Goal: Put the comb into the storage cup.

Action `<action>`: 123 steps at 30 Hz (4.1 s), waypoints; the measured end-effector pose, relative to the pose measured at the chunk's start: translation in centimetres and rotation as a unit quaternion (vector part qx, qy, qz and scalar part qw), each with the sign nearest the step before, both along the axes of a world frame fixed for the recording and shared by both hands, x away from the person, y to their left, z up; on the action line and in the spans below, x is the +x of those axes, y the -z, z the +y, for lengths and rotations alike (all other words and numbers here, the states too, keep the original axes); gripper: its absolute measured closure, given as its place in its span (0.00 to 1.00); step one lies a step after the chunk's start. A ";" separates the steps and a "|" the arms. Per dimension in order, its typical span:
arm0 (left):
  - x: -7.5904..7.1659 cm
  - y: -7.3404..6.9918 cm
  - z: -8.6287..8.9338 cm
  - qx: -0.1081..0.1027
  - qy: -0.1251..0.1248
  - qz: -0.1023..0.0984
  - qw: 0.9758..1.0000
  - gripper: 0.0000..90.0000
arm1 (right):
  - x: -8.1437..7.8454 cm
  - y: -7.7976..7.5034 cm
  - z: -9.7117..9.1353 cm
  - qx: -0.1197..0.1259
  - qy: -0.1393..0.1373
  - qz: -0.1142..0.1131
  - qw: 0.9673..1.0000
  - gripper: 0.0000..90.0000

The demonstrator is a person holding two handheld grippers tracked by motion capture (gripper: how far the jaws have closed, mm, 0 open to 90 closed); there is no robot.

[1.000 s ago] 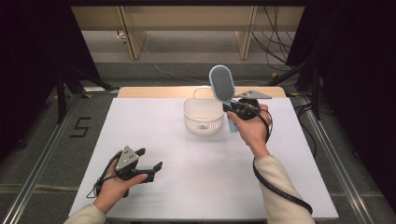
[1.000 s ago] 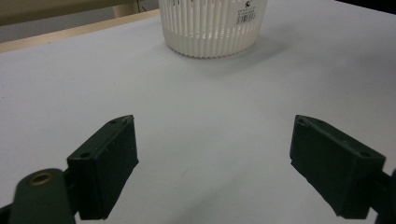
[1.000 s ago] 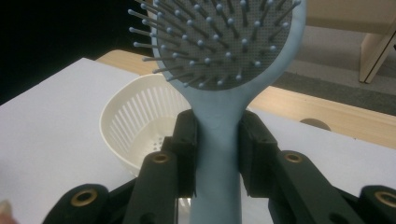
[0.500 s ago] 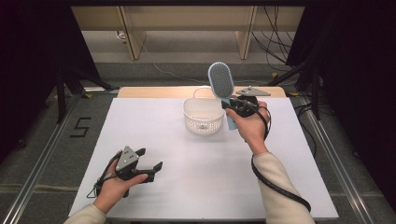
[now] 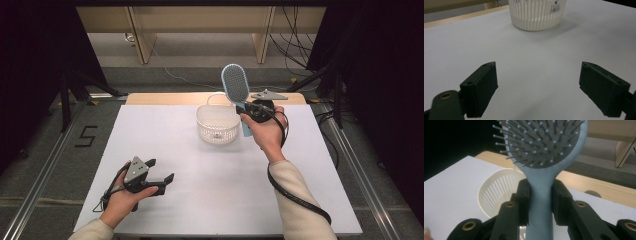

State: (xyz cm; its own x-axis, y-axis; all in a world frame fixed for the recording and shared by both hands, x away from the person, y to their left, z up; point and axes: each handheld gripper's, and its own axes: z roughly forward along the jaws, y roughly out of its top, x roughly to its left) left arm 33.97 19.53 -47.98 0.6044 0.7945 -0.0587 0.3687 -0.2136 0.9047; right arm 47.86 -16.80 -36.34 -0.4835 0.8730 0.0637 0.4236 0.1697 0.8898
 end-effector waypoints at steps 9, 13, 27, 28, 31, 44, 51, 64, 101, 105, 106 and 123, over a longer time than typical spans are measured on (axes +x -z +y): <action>0.0 0.0 0.0 0.000 0.000 0.000 1.000 0.16 | 0.3 -0.3 0.2 0.000 0.000 0.000 1.000 0.79; 0.0 0.0 0.0 0.001 0.001 0.000 1.000 0.16 | 0.5 -0.4 0.3 0.002 0.001 0.000 1.000 0.79; 0.0 0.0 0.0 0.001 0.002 0.000 1.000 0.16 | 1.0 -0.9 0.8 0.003 0.001 -0.006 1.000 0.79; 0.0 0.0 0.0 0.001 0.001 0.001 1.000 0.16 | 1.1 -0.9 0.9 0.002 0.001 -0.006 1.000 0.79; 0.0 0.0 0.0 0.001 0.002 0.000 1.000 0.16 | 1.2 -0.9 1.0 0.003 0.001 -0.006 1.000 0.79; 0.0 0.0 0.0 0.001 0.003 0.001 1.000 0.16 | 1.6 -1.0 1.4 0.001 0.002 -0.009 1.000 0.79; 0.0 0.0 -0.1 0.001 0.003 0.000 1.000 0.16 | 1.9 -0.9 1.7 0.003 0.002 -0.011 1.000 0.79; 0.0 0.0 -0.1 0.000 0.004 0.000 1.000 0.16 | 2.3 -1.1 1.9 0.000 0.005 -0.016 1.000 0.79; 0.0 0.0 -0.1 0.000 0.005 0.000 1.000 0.16 | 3.5 -1.1 3.1 -0.003 0.001 -0.025 1.000 0.79; 0.0 0.0 -0.1 -0.001 0.006 0.000 1.000 0.16 | 3.6 -1.1 3.3 -0.004 0.001 -0.026 1.000 0.79; 0.0 0.0 -0.1 -0.001 0.005 0.001 1.000 0.16 | 3.7 -1.1 3.3 -0.005 0.000 -0.026 1.000 0.79; 0.0 0.0 -0.1 -0.001 0.006 0.000 1.000 0.16 | 4.1 -0.7 4.2 -0.008 -0.006 -0.029 1.000 0.79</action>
